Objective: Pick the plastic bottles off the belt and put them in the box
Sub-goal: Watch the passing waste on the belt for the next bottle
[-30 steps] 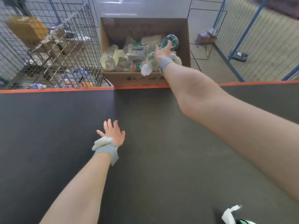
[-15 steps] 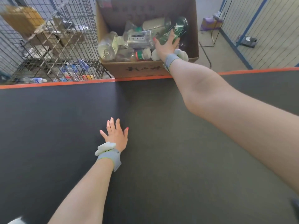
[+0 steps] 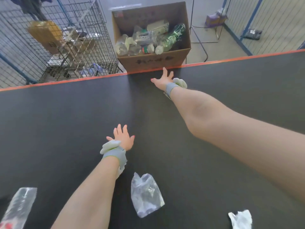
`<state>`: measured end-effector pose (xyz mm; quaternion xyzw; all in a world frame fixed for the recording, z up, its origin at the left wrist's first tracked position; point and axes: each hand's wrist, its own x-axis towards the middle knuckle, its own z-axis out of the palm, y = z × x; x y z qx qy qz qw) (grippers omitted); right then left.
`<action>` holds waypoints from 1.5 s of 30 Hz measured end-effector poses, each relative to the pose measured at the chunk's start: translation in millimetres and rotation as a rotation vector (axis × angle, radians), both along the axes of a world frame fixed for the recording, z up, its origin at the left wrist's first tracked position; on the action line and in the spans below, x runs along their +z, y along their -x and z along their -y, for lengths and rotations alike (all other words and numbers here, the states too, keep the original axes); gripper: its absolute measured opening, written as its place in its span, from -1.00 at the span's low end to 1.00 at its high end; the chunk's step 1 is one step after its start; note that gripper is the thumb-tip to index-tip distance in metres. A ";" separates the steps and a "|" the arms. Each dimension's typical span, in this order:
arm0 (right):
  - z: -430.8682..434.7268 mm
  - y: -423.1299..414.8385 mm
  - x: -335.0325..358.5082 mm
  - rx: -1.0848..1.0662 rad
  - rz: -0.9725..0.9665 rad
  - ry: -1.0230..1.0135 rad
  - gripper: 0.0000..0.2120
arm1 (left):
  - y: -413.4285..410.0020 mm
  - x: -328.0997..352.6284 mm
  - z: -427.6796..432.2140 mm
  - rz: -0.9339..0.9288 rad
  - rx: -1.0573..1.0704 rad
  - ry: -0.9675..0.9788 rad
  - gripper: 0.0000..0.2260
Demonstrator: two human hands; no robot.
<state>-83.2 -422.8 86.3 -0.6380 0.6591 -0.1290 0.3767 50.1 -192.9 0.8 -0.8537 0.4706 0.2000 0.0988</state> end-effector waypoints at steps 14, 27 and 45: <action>-301.0 66.5 -138.3 0.508 -0.378 -0.324 -0.24 | 18.9 -22.4 -197.1 0.086 0.001 -0.319 -0.33; -323.2 81.0 -133.2 0.317 -0.537 -0.175 -0.27 | 31.7 -42.7 -242.3 -0.056 0.167 -0.068 -0.13; -148.4 46.1 -69.3 0.245 -0.361 -0.117 -0.24 | -5.5 77.1 36.5 -1.105 0.763 0.531 -0.27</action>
